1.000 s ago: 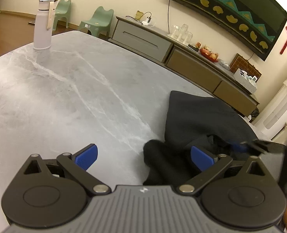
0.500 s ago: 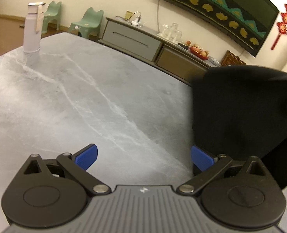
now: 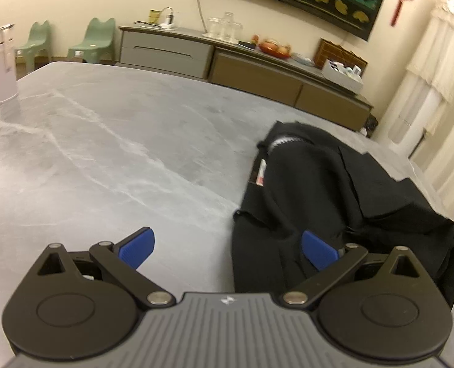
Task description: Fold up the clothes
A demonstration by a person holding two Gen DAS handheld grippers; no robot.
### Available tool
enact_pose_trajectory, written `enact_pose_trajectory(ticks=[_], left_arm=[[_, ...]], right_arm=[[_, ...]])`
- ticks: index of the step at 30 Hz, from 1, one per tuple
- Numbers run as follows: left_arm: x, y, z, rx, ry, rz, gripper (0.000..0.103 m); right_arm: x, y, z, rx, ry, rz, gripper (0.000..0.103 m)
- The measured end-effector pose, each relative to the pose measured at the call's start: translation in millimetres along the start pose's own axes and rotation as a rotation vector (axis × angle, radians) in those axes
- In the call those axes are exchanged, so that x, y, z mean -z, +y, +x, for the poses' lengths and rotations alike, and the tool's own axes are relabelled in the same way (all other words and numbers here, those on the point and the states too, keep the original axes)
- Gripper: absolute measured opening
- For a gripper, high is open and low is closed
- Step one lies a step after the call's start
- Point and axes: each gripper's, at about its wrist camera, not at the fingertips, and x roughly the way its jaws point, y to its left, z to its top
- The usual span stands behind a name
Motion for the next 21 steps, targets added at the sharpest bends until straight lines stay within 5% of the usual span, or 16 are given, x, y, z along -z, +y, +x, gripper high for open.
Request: enact_pose_trajectory(ticks=[4,9,10,11,12,13,14,15,17,21], left_arm=[[-1,-6,17,-0.023,0.026,0.022,0.103],[2,-27,41,-0.055,0.059,0.131,0.103],[4,-32,46,-0.056,0.067,0.15,0.103],[6,-36,52,-0.057,0.075,0.169,0.094],[7,-40,58,-0.059,0.089,0.186,0.074],[7,-42,63,-0.056,0.102,0.2,0.065],[7,-45,66,-0.063,0.092,0.219,0.048],[7,-48,67,-0.073,0.079,0.239,0.038],[-4,-37,65,-0.058,0.079,0.187,0.021],[-37,4,33,-0.112,-0.02,0.066,0.016]], right_arm=[[-6,66,13,-0.166,0.009,-0.23,0.087],[28,132,47,-0.294,0.149,-0.487,0.091],[37,141,56,-0.287,0.176,-0.526,0.087],[38,142,59,-0.275,0.181,-0.537,0.068],[33,137,57,-0.257,0.166,-0.522,0.058],[29,132,55,-0.239,0.151,-0.506,0.049],[24,128,53,-0.221,0.137,-0.491,0.019],[19,123,51,-0.202,0.122,-0.476,0.009],[10,113,47,-0.166,0.093,-0.445,0.009],[-35,57,10,-0.068,-0.055,-0.305,0.006]])
